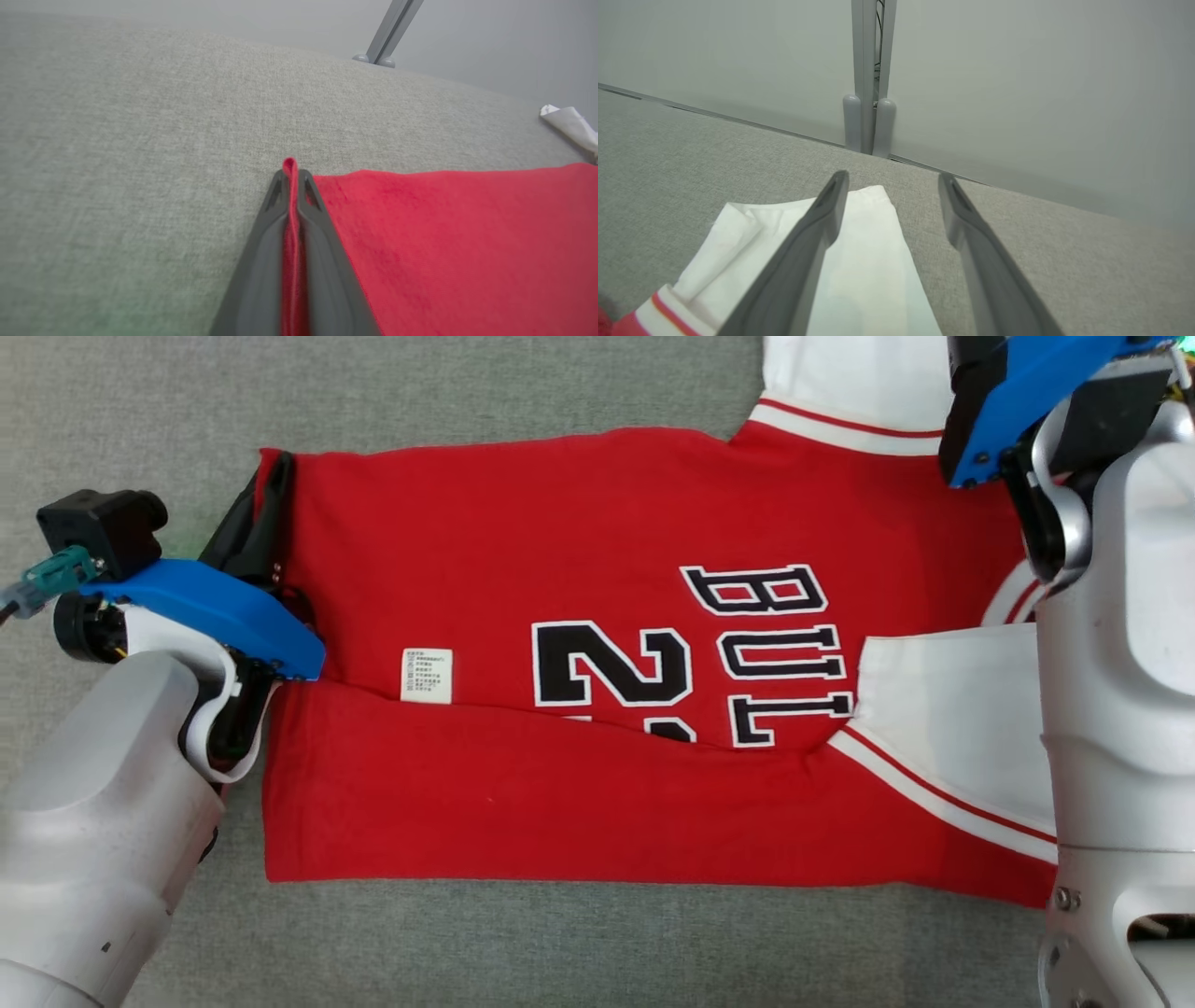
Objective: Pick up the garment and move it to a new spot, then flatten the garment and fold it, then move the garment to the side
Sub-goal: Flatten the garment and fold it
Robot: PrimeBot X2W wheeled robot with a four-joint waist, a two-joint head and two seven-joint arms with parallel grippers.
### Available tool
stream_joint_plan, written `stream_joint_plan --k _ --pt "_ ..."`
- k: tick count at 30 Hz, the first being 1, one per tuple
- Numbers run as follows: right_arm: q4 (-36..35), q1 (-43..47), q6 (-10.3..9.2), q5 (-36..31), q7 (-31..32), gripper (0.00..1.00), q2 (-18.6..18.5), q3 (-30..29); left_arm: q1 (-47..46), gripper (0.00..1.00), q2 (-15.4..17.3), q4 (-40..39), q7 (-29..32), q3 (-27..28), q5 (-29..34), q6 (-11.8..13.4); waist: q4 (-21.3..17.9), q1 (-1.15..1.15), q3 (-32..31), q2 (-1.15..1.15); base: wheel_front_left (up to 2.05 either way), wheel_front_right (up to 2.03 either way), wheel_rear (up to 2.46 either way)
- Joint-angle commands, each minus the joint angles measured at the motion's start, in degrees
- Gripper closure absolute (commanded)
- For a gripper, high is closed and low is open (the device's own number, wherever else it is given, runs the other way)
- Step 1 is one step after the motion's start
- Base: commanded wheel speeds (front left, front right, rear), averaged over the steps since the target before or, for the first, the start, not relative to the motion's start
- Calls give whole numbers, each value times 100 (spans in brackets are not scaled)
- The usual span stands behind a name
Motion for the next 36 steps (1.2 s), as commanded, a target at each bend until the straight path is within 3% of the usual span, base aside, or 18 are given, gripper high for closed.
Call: stream_joint_plan --k 1,2,18,20,22,28,36 --pt "40 -118 0 -71 84 0 -18 -39 116 100 -168 35 44 -147 -54 -11 181 0 164 0 0 0 0" --pt "61 -251 0 -360 303 0 -19 -124 56 100 -219 -40 38 -202 -110 -11 295 0 246 0 0 0 0" --pt "197 -721 0 -1309 2203 0 -23 -963 130 100 -427 -380 44 -206 68 -10 793 0 402 0 0 0 0" --pt "153 -727 0 -1360 2390 41 -22 -939 122 100 -439 -406 44 -202 80 -11 813 0 409 0 0 0 0" --pt "93 -725 0 -1343 2459 100 -22 -889 131 100 -456 -419 44 -190 104 -10 821 0 405 0 0 0 0" --pt "-234 -758 0 -1377 1844 100 -23 -716 156 100 -450 -461 42 55 207 -10 756 0 372 0 0 0 0" --pt "-459 -642 0 -1238 705 100 -19 -1012 261 100 -425 -823 8 1332 928 -3 540 0 82 0 0 0 0"
